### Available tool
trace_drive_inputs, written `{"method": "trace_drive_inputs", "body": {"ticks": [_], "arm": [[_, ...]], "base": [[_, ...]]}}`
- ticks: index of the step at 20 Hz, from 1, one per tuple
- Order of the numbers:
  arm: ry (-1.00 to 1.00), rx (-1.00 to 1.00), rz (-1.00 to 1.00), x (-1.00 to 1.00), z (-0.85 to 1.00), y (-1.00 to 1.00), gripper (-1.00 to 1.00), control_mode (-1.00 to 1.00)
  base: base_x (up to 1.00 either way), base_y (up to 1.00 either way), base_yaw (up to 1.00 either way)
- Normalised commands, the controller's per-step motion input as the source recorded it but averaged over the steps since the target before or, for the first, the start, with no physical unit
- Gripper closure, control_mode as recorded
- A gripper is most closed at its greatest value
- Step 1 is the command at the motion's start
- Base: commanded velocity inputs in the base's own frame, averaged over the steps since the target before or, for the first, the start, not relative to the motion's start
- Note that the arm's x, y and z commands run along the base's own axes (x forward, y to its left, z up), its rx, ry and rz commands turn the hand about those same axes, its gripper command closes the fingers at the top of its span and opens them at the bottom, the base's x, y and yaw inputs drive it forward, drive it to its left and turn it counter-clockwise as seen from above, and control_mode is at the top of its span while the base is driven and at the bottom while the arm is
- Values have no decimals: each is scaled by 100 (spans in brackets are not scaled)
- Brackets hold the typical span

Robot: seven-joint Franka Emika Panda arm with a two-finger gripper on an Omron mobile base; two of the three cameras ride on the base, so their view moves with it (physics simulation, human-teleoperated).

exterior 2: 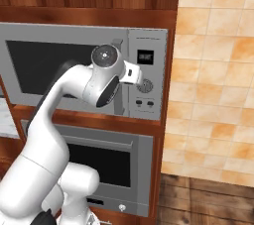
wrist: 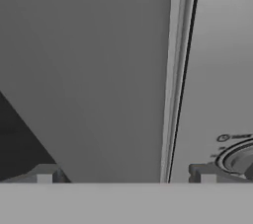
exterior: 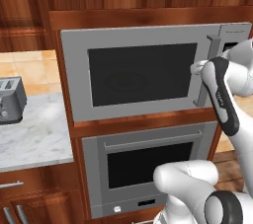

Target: Retrieve the reheated potato from the microwave, then place the potato, cheese, and condiment on the cutting board.

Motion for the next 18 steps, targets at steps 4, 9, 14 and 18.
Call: {"method": "trace_drive_inputs", "body": {"ticks": [4,9,14,18], "arm": [[-1,3,0,42,-15,8,100,-100],[1,11,-5,41,-22,9,100,-100],[0,16,-2,-23,-24,26,100,-100],[0,3,0,-67,-18,36,100,-100]], "base": [[0,0,0],[0,0,0],[0,0,0],[0,0,0]]}}
